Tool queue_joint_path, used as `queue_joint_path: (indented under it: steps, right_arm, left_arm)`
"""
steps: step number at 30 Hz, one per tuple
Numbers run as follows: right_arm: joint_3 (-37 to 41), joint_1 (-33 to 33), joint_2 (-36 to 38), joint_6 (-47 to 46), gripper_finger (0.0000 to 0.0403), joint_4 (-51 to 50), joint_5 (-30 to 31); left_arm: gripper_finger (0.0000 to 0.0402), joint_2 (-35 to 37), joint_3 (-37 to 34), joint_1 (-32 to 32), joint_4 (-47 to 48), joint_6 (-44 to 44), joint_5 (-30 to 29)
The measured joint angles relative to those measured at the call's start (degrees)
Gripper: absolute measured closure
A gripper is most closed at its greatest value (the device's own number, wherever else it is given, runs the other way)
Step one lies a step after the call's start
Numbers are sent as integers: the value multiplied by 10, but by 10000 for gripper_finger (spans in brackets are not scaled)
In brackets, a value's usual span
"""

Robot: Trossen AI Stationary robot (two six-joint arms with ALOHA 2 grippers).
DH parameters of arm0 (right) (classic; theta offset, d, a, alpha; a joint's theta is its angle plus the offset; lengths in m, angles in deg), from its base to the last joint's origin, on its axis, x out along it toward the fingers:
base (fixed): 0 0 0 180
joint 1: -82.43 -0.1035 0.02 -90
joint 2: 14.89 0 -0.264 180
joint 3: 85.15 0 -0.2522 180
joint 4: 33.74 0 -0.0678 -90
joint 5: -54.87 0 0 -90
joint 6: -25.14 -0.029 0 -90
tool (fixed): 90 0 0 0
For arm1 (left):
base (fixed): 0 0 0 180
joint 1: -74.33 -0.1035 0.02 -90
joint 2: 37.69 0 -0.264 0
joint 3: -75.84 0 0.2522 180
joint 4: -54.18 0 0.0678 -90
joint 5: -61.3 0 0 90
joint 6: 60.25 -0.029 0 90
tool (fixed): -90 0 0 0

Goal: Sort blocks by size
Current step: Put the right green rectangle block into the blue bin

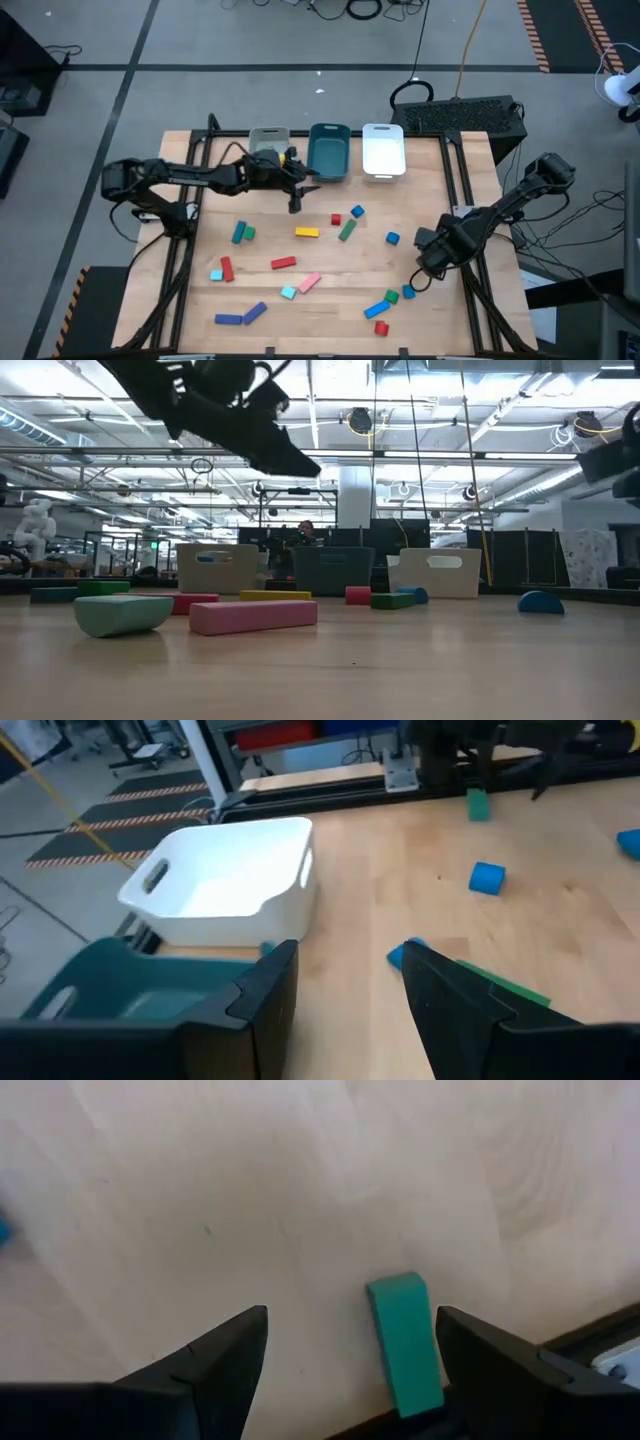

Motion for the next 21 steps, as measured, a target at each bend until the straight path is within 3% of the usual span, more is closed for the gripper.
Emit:
queue_joint_path:
  steps: [9,21]
  right_arm:
    - [1,-13,-10,-38,128,-7,1]
    - [11,-14,-9,-6,128,-1,2]
  left_arm:
    - [219,-79,0,18,-109,-1,0]
    - [219,-112,0,18,-131,-2,0]
